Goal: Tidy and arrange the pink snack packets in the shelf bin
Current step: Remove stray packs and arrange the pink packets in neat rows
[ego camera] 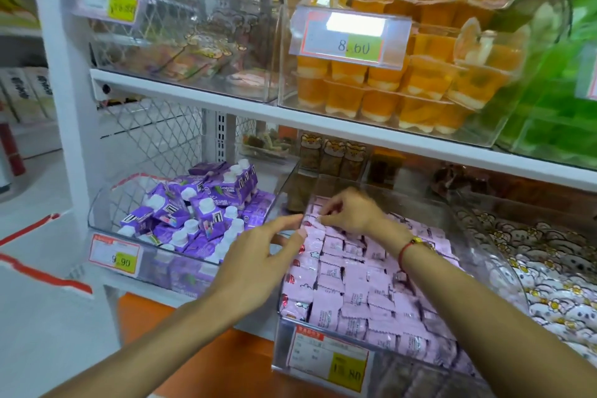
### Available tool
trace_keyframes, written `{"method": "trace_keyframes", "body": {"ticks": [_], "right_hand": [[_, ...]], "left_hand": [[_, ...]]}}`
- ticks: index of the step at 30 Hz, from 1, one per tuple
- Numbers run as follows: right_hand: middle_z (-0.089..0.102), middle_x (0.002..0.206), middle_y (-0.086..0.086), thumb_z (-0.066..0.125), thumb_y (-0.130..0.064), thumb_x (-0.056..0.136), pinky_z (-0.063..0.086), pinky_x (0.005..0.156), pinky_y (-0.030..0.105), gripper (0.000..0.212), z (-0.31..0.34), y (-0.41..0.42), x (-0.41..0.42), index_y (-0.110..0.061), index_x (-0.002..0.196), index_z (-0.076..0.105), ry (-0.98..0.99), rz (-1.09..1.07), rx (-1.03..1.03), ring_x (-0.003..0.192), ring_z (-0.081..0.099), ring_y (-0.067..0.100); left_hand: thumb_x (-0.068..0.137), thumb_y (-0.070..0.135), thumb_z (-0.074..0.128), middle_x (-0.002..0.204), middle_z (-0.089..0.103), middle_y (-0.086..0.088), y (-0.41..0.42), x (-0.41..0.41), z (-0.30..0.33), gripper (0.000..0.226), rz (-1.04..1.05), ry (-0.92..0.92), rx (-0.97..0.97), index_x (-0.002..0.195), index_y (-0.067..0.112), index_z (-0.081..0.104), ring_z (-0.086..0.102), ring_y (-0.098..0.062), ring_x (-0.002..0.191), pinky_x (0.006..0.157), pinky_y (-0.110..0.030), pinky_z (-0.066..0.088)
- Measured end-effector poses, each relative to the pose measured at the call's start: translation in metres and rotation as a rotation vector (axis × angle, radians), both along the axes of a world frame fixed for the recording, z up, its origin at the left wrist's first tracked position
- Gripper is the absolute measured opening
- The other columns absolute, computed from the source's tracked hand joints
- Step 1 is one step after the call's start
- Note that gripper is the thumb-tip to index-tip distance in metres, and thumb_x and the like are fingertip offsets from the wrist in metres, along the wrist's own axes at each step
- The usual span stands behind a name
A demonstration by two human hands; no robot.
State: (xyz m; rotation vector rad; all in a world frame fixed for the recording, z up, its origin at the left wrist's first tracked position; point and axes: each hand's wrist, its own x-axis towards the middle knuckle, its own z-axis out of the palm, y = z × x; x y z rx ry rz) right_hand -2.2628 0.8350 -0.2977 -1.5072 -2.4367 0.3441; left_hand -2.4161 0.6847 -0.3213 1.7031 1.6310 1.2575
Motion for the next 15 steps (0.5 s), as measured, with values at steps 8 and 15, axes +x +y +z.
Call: {"method": "trace_keyframes", "body": {"ticks": [8,15], "right_hand": [[0.064,0.08,-0.004,0.059,-0.023,0.091,0.052,0.065,0.028,0.008,-0.012,-0.01,-0.005,-0.023,0.084,0.062,0.074,-0.011,0.21,0.074,0.06,0.013],[0.059,0.073,-0.007,0.053,-0.028,0.095,0.04,0.051,0.012,0.012,0.001,-0.03,-0.009,-0.018,0.091,0.058,0.603,-0.137,0.31,0.058,0.054,0.001]], "left_hand": [[0.092,0.042,0.054,0.101,0.07,0.02,-0.001,0.001,0.0,0.024,-0.007,-0.016,0.028,0.114,0.043,0.062,0.062,0.005,0.093,0.091,-0.03,0.049],[0.092,0.046,0.053,0.104,0.068,0.023,-0.001,0.0,0.0,0.029,-0.019,-0.025,0.004,0.119,0.04,0.061,0.06,0.007,0.096,0.094,-0.029,0.048]]}}
